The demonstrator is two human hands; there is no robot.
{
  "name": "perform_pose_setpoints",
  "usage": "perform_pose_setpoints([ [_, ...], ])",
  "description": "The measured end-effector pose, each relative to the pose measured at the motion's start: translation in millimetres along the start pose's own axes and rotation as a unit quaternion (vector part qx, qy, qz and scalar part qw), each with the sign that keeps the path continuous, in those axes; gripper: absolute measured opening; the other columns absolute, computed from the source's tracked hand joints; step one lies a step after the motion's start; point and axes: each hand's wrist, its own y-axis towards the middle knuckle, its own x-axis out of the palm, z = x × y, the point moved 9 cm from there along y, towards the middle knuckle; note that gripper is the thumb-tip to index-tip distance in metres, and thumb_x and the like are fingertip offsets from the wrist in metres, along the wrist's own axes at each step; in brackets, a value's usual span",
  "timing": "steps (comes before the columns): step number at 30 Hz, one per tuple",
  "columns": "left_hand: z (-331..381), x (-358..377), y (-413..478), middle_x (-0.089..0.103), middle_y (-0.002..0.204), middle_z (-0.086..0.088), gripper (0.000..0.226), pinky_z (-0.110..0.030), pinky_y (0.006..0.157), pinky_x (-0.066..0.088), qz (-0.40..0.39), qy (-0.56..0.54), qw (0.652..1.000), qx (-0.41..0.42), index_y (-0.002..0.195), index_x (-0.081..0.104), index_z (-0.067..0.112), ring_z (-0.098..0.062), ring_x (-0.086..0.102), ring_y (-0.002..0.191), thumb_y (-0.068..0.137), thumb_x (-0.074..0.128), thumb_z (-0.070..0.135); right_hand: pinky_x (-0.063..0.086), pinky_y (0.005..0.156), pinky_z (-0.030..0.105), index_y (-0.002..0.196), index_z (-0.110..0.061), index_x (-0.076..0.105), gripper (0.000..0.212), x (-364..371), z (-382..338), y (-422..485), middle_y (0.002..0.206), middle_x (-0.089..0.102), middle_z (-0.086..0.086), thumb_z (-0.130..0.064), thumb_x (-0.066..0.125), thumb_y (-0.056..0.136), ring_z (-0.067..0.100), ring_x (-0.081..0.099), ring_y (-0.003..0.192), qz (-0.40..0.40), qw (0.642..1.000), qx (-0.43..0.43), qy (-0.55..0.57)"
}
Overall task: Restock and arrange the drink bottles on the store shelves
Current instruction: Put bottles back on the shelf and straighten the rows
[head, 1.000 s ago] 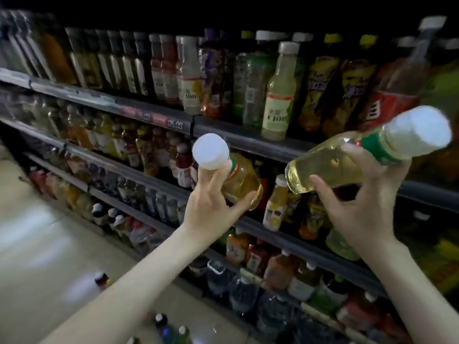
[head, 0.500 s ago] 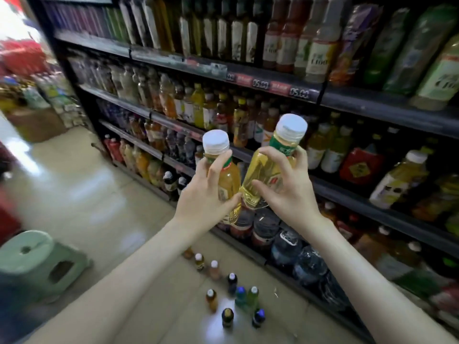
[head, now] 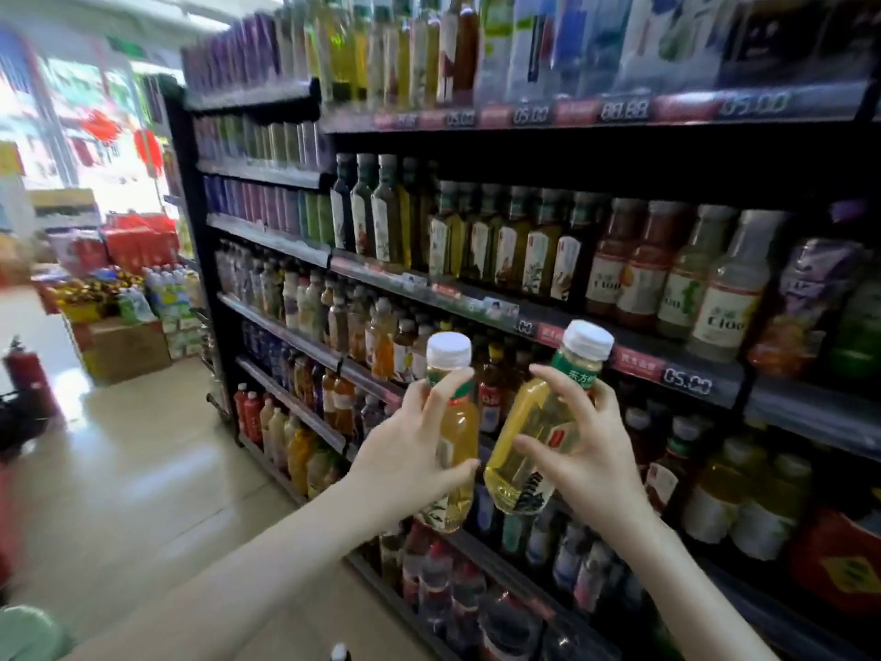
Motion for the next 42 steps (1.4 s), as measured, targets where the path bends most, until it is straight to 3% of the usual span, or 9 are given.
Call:
perform_pose_setpoints([
  [4, -27.9, -20.0, 49.6, 0.032, 0.14, -0.01, 0.09, -0.026, 0.071, 0.051, 0.016, 0.009, 1.0, 0.011, 0.13, -0.01, 0.051, -0.018, 0.061, 0.078, 0.083, 0.066, 0.045, 0.045, 0.094, 0.027, 0.124, -0.06, 0.043, 0.071, -4.7, 1.3, 54.1, 0.133, 0.034, -0.004, -0.026, 0.08, 0.074, 0.01, 0.049, 0.11, 0.055, 0.998, -0.016, 0.0],
  [6, -40.0, -32.6, 67.7, 0.036, 0.135, -0.008, 0.091, -0.026, 0.07, 0.052, 0.049, -0.028, 0.998, 0.019, 0.131, -0.007, 0.051, -0.01, 0.06, 0.071, 0.082, 0.069, 0.042, 0.041, 0.092, 0.021, 0.125, -0.059, 0.041, 0.071, -6.4, 0.5, 74.8, 0.133, 0.033, -0.003, -0.025, 0.079, 0.075, 0.009, 0.048, 0.107, 0.093, 0.995, -0.02, -0.012],
  [9, -66.6, -39.9, 93.0, 0.036, 0.138, -0.008, 0.093, -0.028, 0.074, 0.049, 0.079, -0.071, 0.994, 0.019, 0.132, -0.004, 0.049, -0.024, 0.064, 0.084, 0.079, 0.072, 0.042, 0.035, 0.086, 0.008, 0.127, -0.051, 0.042, 0.068, -3.2, 7.6, 100.6, 0.131, 0.032, -0.001, -0.022, 0.079, 0.077, 0.0, 0.048, 0.101, 0.15, 0.989, -0.005, -0.007],
  [21, -199.8, -48.5, 198.0, 0.041, 0.132, -0.002, 0.09, -0.029, 0.06, 0.057, 0.115, -0.207, 0.97, 0.059, 0.134, 0.008, 0.046, -0.008, 0.063, 0.064, 0.076, 0.076, 0.038, 0.027, 0.081, -0.002, 0.131, -0.039, 0.044, 0.065, 20.6, 48.5, 161.8, 0.144, 0.027, 0.007, -0.02, 0.077, 0.079, 0.01, 0.038, 0.116, 0.372, 0.918, 0.126, -0.058],
  [28, -241.8, -35.9, 241.9, 0.042, 0.135, -0.002, 0.093, -0.036, 0.064, 0.056, 0.108, -0.255, 0.958, 0.068, 0.135, 0.007, 0.049, -0.012, 0.064, 0.07, 0.075, 0.077, 0.038, 0.045, 0.095, 0.017, 0.128, -0.047, 0.044, 0.066, 33.2, 50.1, 176.7, 0.143, 0.027, 0.001, -0.021, 0.078, 0.078, 0.003, 0.053, 0.11, 0.404, 0.899, 0.144, -0.09],
  [31, -247.1, -22.3, 253.4, 0.04, 0.136, -0.002, 0.093, -0.041, 0.072, 0.056, 0.104, -0.296, 0.948, 0.059, 0.135, 0.007, 0.049, -0.021, 0.065, 0.087, 0.075, 0.077, 0.037, 0.03, 0.083, -0.008, 0.131, -0.038, 0.046, 0.066, 37.8, 49.8, 175.6, 0.14, 0.029, 0.002, -0.016, 0.078, 0.078, -0.028, 0.039, 0.101, 0.412, 0.893, 0.136, -0.121],
  [33, -249.3, -14.1, 261.8, 0.04, 0.136, -0.003, 0.093, -0.041, 0.076, 0.055, 0.102, -0.324, 0.939, 0.058, 0.133, 0.008, 0.05, -0.024, 0.064, 0.093, 0.074, 0.078, 0.036, 0.027, 0.082, -0.01, 0.129, -0.039, 0.045, 0.066, 40.0, 52.1, 174.2, 0.138, 0.03, 0.0, -0.015, 0.078, 0.077, -0.035, 0.032, 0.099, 0.417, 0.889, 0.136, -0.134],
  [39, -243.8, 1.0, 290.2, 0.037, 0.14, -0.005, 0.093, -0.048, 0.083, 0.054, 0.094, -0.373, 0.92, 0.082, 0.134, 0.011, 0.045, -0.022, 0.062, 0.098, 0.073, 0.079, 0.033, 0.034, 0.085, -0.005, 0.132, -0.042, 0.043, 0.069, 38.3, 56.6, 178.5, 0.142, 0.034, 0.005, -0.018, 0.078, 0.077, -0.002, 0.043, 0.111, 0.433, 0.874, 0.149, -0.164],
  [42, -232.5, 4.3, 305.0, 0.034, 0.142, -0.006, 0.092, -0.038, 0.08, 0.05, 0.1, -0.369, 0.918, 0.103, 0.136, 0.01, 0.041, -0.021, 0.056, 0.107, 0.074, 0.078, 0.034, 0.036, 0.083, -0.004, 0.132, -0.043, 0.043, 0.069, 34.8, 60.0, 183.6, 0.141, 0.039, 0.005, -0.018, 0.077, 0.078, -0.014, 0.045, 0.102, 0.435, 0.87, 0.153, -0.175],
])
